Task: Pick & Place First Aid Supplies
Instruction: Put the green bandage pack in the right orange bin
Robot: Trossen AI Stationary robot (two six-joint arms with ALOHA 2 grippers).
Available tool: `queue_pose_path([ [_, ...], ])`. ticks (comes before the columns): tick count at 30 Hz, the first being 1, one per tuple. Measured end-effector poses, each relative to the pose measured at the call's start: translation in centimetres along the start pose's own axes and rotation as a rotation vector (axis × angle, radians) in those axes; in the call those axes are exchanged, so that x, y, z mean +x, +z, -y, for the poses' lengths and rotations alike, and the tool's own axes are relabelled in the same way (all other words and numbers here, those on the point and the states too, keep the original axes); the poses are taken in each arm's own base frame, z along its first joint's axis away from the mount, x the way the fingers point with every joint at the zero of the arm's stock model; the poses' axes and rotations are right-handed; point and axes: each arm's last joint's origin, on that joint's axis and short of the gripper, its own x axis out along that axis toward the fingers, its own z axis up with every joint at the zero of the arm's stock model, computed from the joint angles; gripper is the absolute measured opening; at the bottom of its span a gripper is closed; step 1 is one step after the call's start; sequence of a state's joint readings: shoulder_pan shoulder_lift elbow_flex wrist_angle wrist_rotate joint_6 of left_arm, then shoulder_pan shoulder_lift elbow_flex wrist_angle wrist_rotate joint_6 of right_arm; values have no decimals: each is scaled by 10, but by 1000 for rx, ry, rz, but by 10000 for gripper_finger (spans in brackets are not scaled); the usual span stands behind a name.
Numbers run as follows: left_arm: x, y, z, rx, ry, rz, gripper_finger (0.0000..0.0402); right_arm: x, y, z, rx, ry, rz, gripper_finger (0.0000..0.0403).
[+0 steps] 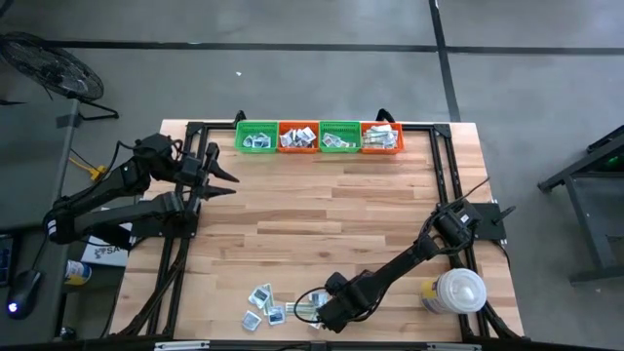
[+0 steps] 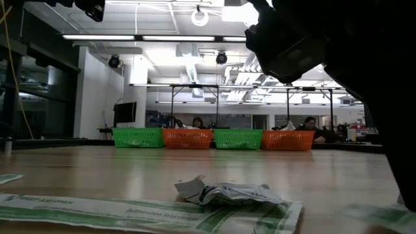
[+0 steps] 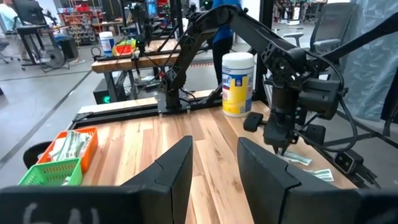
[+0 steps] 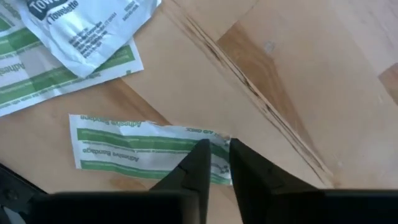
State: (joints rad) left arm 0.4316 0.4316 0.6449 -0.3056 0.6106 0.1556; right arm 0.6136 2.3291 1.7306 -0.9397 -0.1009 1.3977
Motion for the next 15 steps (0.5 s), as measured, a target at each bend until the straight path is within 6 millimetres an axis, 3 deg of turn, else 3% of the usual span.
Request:
queue_pose_path([
  [5, 0, -2, 0, -4, -1, -14, 124, 0, 3, 1, 13, -1, -14, 8],
  [12, 0, -2, 0, -2, 1, -14, 124, 0, 10, 2, 47, 4, -32, 1],
  [15, 0, -2, 0, -2, 1, -14, 124, -10, 13, 6, 79, -9, 13, 1],
])
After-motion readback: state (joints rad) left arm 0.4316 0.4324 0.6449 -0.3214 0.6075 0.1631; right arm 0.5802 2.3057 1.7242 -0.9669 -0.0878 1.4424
